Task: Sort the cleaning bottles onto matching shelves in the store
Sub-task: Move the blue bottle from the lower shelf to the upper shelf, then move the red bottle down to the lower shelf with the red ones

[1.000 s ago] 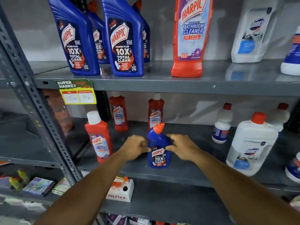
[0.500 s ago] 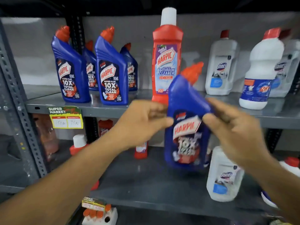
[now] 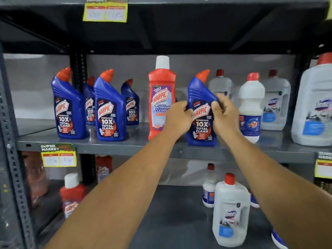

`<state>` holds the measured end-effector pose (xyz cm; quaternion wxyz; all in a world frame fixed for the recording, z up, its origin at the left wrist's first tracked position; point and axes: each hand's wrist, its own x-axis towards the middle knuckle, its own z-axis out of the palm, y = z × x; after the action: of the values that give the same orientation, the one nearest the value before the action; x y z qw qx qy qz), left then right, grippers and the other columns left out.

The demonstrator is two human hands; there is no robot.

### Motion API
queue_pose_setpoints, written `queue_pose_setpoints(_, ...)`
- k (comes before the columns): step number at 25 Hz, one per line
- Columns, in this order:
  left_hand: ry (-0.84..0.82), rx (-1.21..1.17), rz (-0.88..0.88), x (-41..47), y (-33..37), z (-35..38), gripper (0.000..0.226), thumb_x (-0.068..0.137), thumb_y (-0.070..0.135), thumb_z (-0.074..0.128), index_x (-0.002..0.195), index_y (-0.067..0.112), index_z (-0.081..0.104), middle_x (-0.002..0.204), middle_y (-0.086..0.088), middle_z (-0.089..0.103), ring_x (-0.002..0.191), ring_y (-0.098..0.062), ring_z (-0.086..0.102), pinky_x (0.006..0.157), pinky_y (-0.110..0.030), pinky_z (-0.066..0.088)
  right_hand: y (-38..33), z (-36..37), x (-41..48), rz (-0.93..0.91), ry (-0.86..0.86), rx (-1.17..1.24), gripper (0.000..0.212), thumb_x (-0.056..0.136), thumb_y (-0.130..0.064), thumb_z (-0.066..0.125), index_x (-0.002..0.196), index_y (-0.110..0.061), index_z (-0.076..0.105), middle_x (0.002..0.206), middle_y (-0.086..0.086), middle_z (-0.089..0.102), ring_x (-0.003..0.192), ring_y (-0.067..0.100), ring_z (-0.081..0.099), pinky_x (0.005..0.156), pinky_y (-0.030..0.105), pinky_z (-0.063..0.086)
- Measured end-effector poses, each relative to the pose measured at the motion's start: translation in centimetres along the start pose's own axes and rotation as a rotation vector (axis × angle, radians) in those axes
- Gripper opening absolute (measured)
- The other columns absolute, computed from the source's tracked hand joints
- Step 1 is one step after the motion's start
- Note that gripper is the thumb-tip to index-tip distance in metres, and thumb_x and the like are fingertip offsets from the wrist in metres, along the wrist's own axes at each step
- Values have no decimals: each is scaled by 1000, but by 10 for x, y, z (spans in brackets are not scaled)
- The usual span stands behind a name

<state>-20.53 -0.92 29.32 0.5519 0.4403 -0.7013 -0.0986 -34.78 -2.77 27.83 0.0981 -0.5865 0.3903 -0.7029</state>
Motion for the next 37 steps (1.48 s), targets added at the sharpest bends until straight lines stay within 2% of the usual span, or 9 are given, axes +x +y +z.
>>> queue_pose_setpoints(4, 10, 92, 97, -21, -7, -16, 19, 91, 6, 53, 106, 0, 63, 107, -14, 73, 101, -28, 66, 91, -32, 52, -3, -4, -4, 40, -28, -79, 42, 94, -26, 49, 134, -12, 46, 133, 9, 57, 117, 20, 55, 102, 39, 46)
queue_pose_setpoints(8, 364, 46, 125, -40, -48, -71, 37, 88, 8, 59, 124, 10, 58, 119, -6, 70, 105, -12, 64, 91, -9, 45, -54, -2, 2, -527, 118, -296, 37, 89, -32, 53, 122, -16, 57, 121, -5, 57, 114, 7, 48, 101, 16, 33)
queue_pose_setpoints(11, 196, -85, -115, -27, -71, -93, 52, 91, 9, 59, 140, 10, 40, 141, -8, 54, 125, -20, 54, 104, -33, 44, -108, 37, 34, -623, -116, -607, 44, 88, -37, 49, 128, -19, 53, 133, 3, 58, 132, 25, 41, 114, 47, 22)
queue_pose_setpoints(15, -201, -458, -322, -11, -83, -91, 39, 98, 20, 50, 136, 10, 45, 130, -7, 62, 112, -16, 64, 85, -30, 57, -139, 81, 66, -274, -465, -1028, 51, 95, -47, 33, 138, -20, 36, 148, 9, 44, 146, 33, 14, 112, 61, -7)
queue_pose_setpoints(18, -248, -595, -368, -9, -85, -88, 19, 101, 26, 44, 106, 21, 62, 105, 3, 72, 86, -7, 73, 60, -17, 57, -138, 96, 70, -181, -456, -934, 47, 95, -46, 32, 132, -17, 39, 141, 13, 51, 133, 37, 39, 113, 60, 4)
queue_pose_setpoints(23, -162, -564, -282, -17, -89, -85, 19, 100, 26, 44, 104, 23, 63, 108, 0, 71, 103, -16, 67, 79, -27, 57, -144, 87, 56, -319, -351, -677, 50, 92, -46, 43, 136, -23, 43, 138, 7, 53, 126, 30, 47, 109, 43, 31)
queue_pose_setpoints(28, -15, -575, -148, -62, -78, -105, 19, 98, 25, 50, 103, 28, 68, 103, 5, 77, 96, -9, 72, 71, -18, 58, -178, 66, 13, -490, -456, -386, 38, 89, -46, 52, 114, -18, 60, 108, -2, 66, 96, 16, 63, 89, 42, 53)
queue_pose_setpoints(33, -101, -534, -102, -156, -103, -126, 26, 92, 38, 53, 110, 32, 70, 109, 6, 76, 103, -15, 71, 81, -25, 59, -175, 50, -51, -450, -614, -285, 49, 83, -47, 57, 112, -7, 59, 105, 15, 68, 91, 28, 66, 72, 47, 57)
queue_pose_setpoints(37, -167, -527, -230, -228, -163, -109, 28, 92, 31, 57, 116, 22, 68, 114, -1, 74, 106, -16, 69, 85, -25, 57, -117, 63, -102, -340, -845, -337, 33, 80, -41, 64, 108, -22, 62, 99, -7, 67, 87, 9, 63, 81, 40, 52)
